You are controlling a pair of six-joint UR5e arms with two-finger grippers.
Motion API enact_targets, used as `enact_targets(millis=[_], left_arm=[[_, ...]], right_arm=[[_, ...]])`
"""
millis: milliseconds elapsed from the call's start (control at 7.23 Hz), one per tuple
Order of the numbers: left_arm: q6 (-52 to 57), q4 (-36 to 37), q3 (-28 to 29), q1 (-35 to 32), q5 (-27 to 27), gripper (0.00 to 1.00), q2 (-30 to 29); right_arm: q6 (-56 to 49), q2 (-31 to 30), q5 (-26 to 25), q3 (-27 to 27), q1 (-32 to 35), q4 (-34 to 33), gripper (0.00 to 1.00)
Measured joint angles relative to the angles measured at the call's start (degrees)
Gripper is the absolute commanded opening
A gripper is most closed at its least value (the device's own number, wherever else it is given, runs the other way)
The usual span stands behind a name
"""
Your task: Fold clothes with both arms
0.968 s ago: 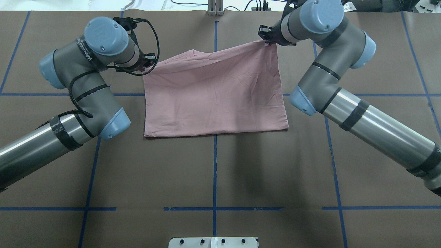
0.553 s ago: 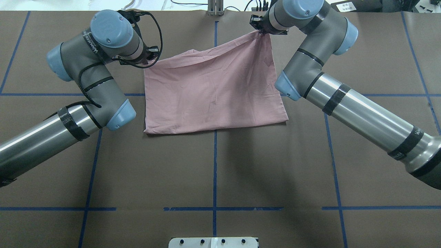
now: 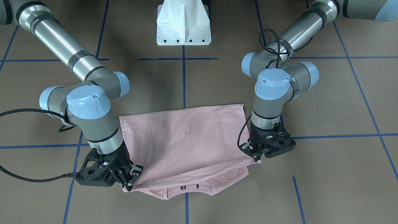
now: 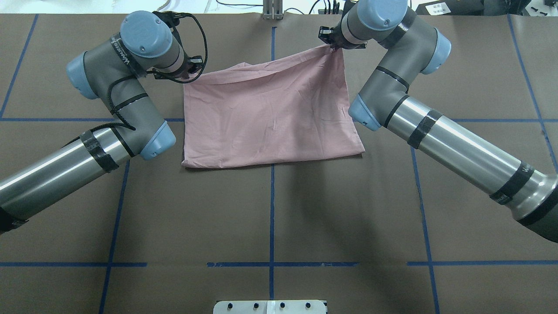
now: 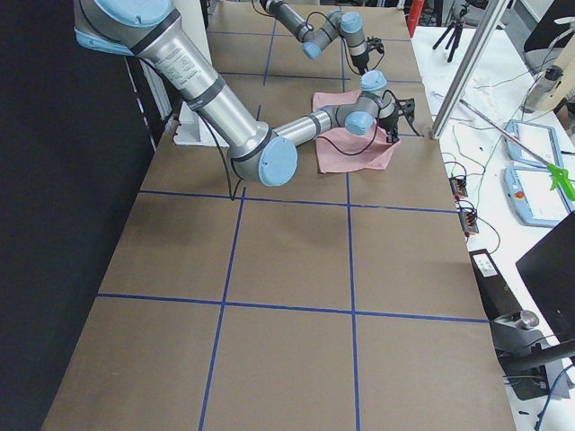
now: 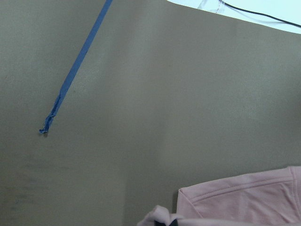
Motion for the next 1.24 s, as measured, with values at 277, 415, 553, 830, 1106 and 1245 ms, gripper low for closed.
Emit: enact_targets(millis=[277, 415, 553, 830, 1106, 1245], left_arm=[[-0.05, -0.2, 0.05, 0.16, -0.17, 0.0, -0.35], [-0.04, -0.24, 0.12, 0.27, -0.2, 0.0, -0.3], [-0.01, -0.29, 0.37, 0.31, -0.18, 0.0, -0.16], [0.02, -0.32, 1.17, 0.33, -0.08, 0.0, 0.16], [-0.01, -0.32, 1.34, 0.33, 0.0, 1.0, 0.09], [-0.05, -0.34, 1.35, 0.43, 0.04, 1.0, 0.1]], right_arm=[[-0.05, -1.47, 0.01, 0.63, -1.22, 1.91, 0.0], [-0.19, -3.39, 0.0, 0.92, -1.57, 4.59, 0.0], [-0.6, -4.87, -0.05, 0.99, -1.63, 6.5, 0.0], [-1.19, -5.58, -0.19, 0.99, -1.6, 7.68, 0.0], [-1.23, -5.47, -0.26, 0.93, -1.6, 7.84, 0.98], [-1.25, -5.47, -0.39, 0.84, -1.64, 7.82, 1.0]])
